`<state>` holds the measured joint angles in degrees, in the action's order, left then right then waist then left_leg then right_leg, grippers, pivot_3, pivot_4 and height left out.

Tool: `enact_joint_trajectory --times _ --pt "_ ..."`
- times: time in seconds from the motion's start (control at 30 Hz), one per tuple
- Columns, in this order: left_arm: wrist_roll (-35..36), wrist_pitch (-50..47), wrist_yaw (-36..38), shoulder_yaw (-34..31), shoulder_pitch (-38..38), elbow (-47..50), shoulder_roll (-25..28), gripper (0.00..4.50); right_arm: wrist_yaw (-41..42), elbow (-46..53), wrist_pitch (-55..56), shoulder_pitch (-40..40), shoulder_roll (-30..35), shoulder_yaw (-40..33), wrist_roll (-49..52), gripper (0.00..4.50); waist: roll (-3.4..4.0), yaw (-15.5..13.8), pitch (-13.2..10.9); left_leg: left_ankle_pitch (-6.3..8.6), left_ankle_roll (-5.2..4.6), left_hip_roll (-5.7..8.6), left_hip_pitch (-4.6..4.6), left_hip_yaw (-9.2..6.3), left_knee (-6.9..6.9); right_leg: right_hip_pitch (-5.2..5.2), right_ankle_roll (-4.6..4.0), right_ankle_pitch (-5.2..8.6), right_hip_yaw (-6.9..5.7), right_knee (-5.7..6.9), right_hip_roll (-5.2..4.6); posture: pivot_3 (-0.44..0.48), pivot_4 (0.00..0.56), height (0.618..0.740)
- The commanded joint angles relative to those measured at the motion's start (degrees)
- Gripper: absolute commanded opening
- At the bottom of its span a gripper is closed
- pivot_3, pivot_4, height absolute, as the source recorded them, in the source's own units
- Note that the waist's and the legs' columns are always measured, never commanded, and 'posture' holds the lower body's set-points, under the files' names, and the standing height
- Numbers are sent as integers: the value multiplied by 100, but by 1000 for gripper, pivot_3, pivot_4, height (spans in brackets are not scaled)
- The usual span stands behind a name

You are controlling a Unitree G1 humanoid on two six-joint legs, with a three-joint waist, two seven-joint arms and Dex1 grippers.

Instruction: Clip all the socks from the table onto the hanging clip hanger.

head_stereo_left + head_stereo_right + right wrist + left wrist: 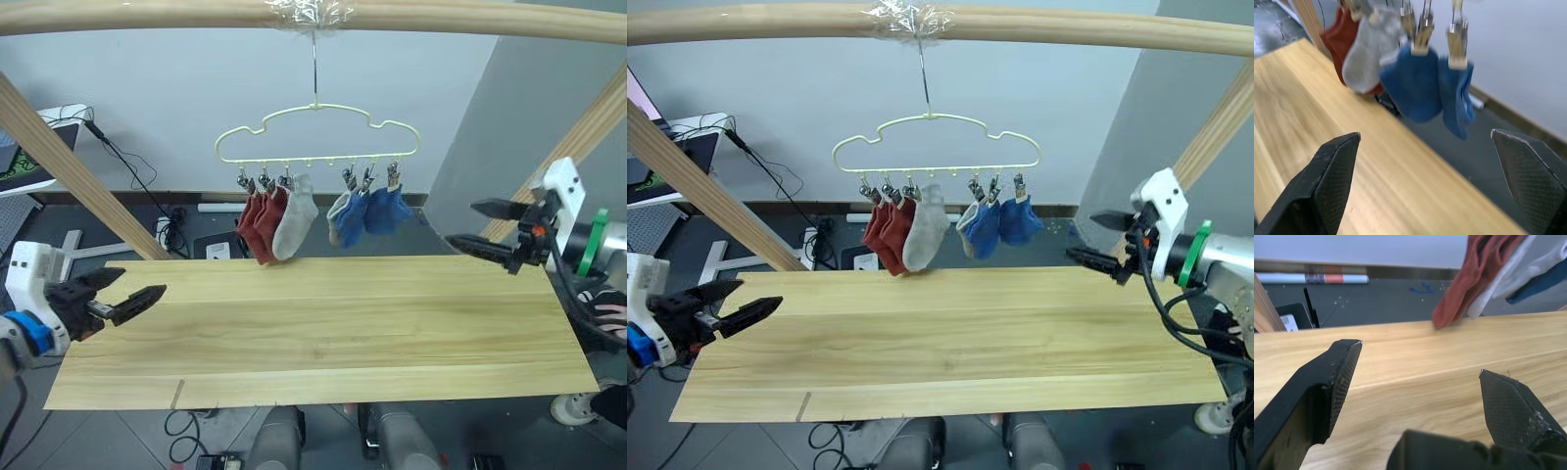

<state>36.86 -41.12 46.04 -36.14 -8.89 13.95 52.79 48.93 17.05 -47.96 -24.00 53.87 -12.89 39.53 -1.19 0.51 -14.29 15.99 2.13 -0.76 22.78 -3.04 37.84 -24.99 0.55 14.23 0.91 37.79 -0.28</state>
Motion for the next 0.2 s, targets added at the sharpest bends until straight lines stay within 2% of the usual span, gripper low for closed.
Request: enact_joint_trajectory --times 0.03,0.2 --pt "38 44 -33 -28 206 86 -26 4449 73 34 -18 -129 31 -39 66 4500 -8 -41 -5 0 0 -1 6 0 0 -5 0 0 -3 0 0 90 238 740" --pt "175 -96 -63 59 445 62 -94 4449 -15 51 -32 -114 -14 30 18 4500 -9 -65 -7 0 0 0 13 -8 -1 -10 -7 -5 -2 1 -4 93 239 740"
